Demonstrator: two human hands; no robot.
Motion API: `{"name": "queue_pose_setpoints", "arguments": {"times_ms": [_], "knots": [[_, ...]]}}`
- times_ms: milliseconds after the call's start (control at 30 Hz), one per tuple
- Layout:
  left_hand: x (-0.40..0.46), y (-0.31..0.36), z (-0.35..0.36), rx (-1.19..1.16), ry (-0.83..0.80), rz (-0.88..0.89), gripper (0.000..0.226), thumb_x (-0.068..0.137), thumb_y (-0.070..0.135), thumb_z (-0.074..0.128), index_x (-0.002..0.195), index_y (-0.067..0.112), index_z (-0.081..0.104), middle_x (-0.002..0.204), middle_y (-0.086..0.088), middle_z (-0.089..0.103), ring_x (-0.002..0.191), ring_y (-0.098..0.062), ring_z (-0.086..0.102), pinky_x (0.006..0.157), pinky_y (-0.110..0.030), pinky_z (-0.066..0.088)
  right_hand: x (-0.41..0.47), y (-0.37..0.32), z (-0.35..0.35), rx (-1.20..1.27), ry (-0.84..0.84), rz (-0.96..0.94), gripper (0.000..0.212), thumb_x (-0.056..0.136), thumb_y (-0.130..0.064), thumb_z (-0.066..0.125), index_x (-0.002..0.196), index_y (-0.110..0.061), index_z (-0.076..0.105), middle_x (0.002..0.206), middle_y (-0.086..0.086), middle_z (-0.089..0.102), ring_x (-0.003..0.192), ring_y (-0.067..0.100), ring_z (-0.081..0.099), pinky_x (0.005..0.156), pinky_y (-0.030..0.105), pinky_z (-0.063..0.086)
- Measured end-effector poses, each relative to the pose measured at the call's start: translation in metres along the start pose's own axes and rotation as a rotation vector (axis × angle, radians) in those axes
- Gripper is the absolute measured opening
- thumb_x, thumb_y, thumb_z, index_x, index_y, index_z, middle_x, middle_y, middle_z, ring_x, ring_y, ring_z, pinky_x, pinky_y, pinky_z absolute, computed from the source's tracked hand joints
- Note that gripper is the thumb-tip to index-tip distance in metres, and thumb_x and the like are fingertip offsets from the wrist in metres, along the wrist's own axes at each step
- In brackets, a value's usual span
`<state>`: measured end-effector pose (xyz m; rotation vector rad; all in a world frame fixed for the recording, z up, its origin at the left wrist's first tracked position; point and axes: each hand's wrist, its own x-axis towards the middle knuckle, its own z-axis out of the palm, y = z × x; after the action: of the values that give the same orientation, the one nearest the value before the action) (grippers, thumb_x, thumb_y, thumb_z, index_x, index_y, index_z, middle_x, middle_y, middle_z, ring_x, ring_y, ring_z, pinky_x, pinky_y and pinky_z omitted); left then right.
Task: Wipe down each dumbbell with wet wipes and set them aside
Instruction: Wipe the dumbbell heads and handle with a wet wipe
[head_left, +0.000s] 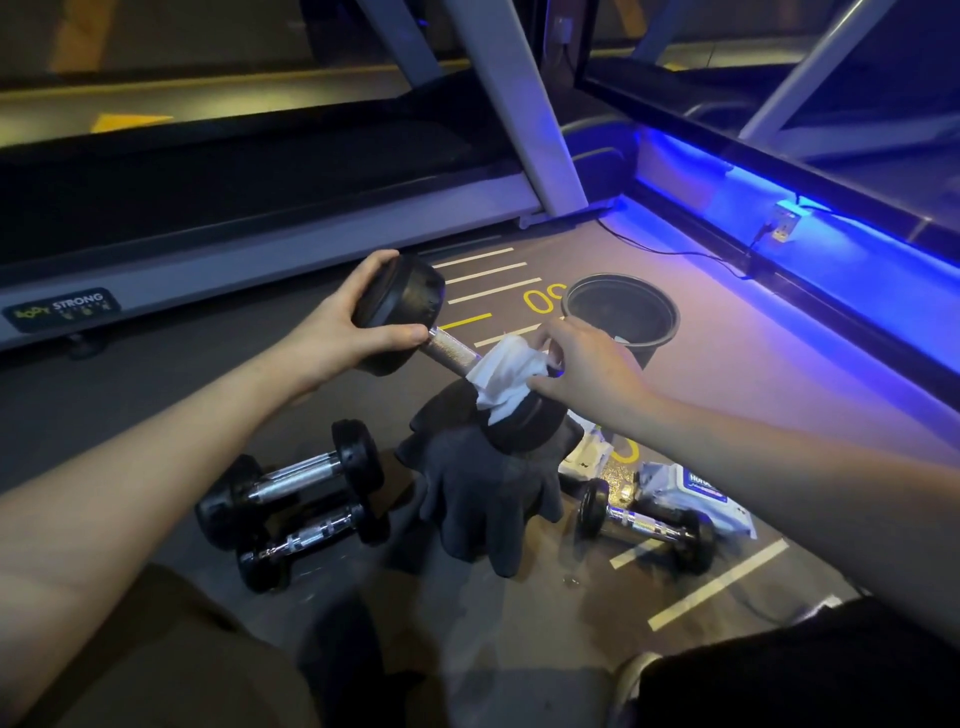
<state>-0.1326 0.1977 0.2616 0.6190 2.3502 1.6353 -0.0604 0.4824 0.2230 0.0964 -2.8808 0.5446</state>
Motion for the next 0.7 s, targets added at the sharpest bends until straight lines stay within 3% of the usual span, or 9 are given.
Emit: {"name": "queue_pose_setpoints", "arguments": {"times_ms": [267, 467, 567, 700], "knots": [[-0.003, 0.001, 0.001, -0.022, -0.007, -0.001, 0.09, 0.058, 0.052, 0.084, 0.139, 0.049, 0.045, 0.133, 0.012, 0.061, 0.113, -0.004, 0.062, 0.09, -0.028, 0.049, -0.005, 0.002, -0.008, 0.037, 0.042, -0.026, 0.019, 0.085, -0.024, 0.069, 0.101, -0.025, 0.06, 0.083, -0.012, 0.053, 0.083, 0.014, 0.054, 0.066, 0.029, 0.036], [-0.001, -0.002, -0.001, -0.004, 0.006, -0.009, 0.091, 0.057, 0.054, 0.085, 0.138, 0.052, 0.044, 0.137, 0.01, 0.059, 0.124, -0.013, 0.059, 0.102, -0.038, 0.048, -0.001, 0.012, -0.028, 0.083, 0.134, 0.018, 0.019, 0.083, -0.015, 0.061, 0.099, -0.025, 0.063, 0.09, -0.008, 0.05, 0.082, 0.016, 0.052, 0.07, 0.033, 0.044], [-0.001, -0.002, -0.001, -0.001, 0.009, -0.016, 0.09, 0.056, 0.055, 0.085, 0.137, 0.054, 0.045, 0.136, 0.01, 0.059, 0.124, -0.014, 0.059, 0.101, -0.04, 0.049, -0.005, 0.022, -0.03, 0.149, 0.141, 0.046, 0.021, 0.082, -0.014, 0.06, 0.094, -0.03, 0.063, 0.092, -0.003, 0.052, 0.083, 0.019, 0.055, 0.073, 0.036, 0.047], [-0.001, -0.001, 0.0, 0.012, 0.009, -0.012, 0.089, 0.056, 0.055, 0.085, 0.136, 0.055, 0.045, 0.136, 0.009, 0.059, 0.123, -0.014, 0.059, 0.104, -0.043, 0.048, -0.006, 0.028, -0.036, 0.228, 0.161, 0.13, 0.018, 0.081, -0.013, 0.059, 0.094, -0.023, 0.066, 0.095, 0.003, 0.059, 0.087, 0.021, 0.057, 0.076, 0.036, 0.046]]}}
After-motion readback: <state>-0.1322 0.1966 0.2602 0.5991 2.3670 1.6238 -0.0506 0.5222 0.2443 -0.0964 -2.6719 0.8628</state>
